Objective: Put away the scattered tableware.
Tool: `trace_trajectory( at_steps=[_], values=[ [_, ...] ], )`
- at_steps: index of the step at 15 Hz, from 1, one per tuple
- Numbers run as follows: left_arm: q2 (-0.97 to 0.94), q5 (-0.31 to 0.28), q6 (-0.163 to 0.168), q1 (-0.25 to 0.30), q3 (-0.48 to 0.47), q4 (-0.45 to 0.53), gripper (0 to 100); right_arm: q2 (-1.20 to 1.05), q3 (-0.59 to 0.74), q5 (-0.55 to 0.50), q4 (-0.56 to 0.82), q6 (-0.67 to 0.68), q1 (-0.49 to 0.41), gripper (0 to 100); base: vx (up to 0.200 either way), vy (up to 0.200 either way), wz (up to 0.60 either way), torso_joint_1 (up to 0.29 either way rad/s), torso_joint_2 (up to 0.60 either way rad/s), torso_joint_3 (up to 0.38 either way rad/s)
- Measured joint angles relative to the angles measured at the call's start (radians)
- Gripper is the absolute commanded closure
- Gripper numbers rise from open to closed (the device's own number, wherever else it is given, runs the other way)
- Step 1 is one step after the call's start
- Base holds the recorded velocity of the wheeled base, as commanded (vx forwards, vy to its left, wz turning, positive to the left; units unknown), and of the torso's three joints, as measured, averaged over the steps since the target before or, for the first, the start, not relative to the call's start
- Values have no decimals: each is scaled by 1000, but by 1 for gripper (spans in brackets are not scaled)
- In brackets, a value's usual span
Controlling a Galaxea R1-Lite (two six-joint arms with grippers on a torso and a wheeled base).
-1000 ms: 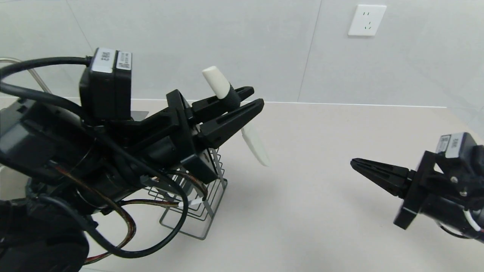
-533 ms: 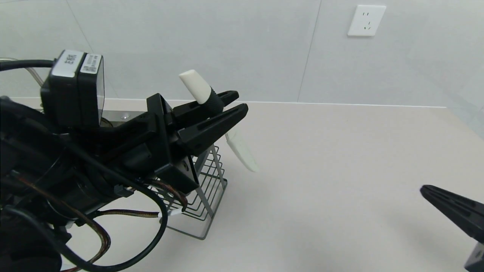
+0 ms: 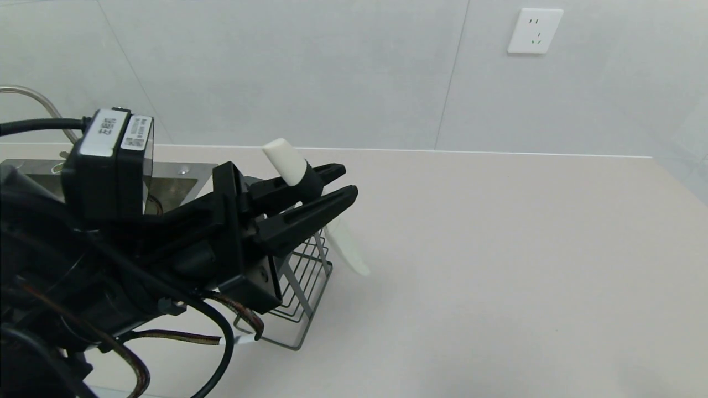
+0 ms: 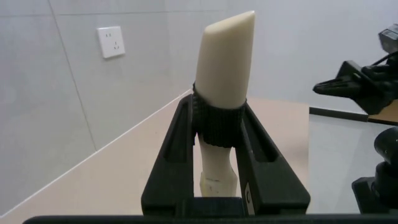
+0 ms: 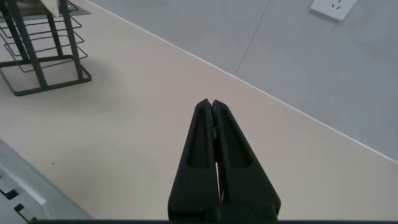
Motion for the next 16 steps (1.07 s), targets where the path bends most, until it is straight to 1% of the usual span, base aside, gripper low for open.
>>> trace_trajectory(
  at_steps=[1, 2, 3, 4, 5, 6, 7, 9, 10, 12, 13, 14, 15, 16],
  values=[
    [-9, -13, 0, 1, 6, -1, 100, -57, 5, -8, 72, 37, -7, 100, 0, 0, 0, 0, 0, 0],
    [-19, -15, 0, 5, 9, 0, 100, -90, 7, -42, 166, 69, -11, 100, 0, 0, 0, 0, 0, 0],
    [-32, -16, 0, 20, 9, 0, 100, -111, 10, -102, 288, 97, -15, 100, 0, 0, 0, 0, 0, 0],
    [-50, -16, 0, 46, 7, 1, 100, -126, 10, -159, 382, 134, -17, 100, 0, 0, 0, 0, 0, 0],
    [-69, -20, 0, 72, -3, 14, 100, -134, 10, -214, 396, 179, -19, 100, 0, 0, 0, 0, 0, 0],
    [-88, -30, 0, 92, -16, 37, 100, -139, 11, -254, 411, 196, -21, 100, 0, 0, 0, 0, 0, 0],
    [-113, -49, 0, 108, -36, 87, 100, -143, 11, -272, 417, 207, -22, 100, 0, 0, 0, 0, 0, 0],
    [-159, -68, 0, 140, -86, 184, 100, -147, 11, -276, 420, 220, -24, 100, 0, 0, 0, 0, 0, 0],
    [-180, -74, 0, 162, -108, 212, 100, -148, 11, -277, 420, 225, -24, 100, 0, 0, 0, 0, 0, 0],
    [-207, -123, 0, 208, -154, 255, 100, -150, 12, -277, 423, 237, -24, 100, 0, 0, 0, 0, 0, 0],
    [-217, -136, 3, 234, -170, 270, 100, -150, 12, -282, 423, 237, -24, 100, 0, 0, 0, 0, 0, 0],
    [-220, -139, 23, 249, -177, 273, 100, -150, 12, -299, 423, 239, -29, 100, 0, 0, 0, 0, 0, 0],
    [-222, -139, 32, 260, -181, 275, 100, -150, 12, -308, 423, 241, -35, 100, 0, 0, 0, 0, 0, 0],
    [-219, -140, 73, 272, -183, 276, 100, -150, 12, -312, 423, 242, -41, 100, 0, 0, 0, 0, 0, 0]
  ],
)
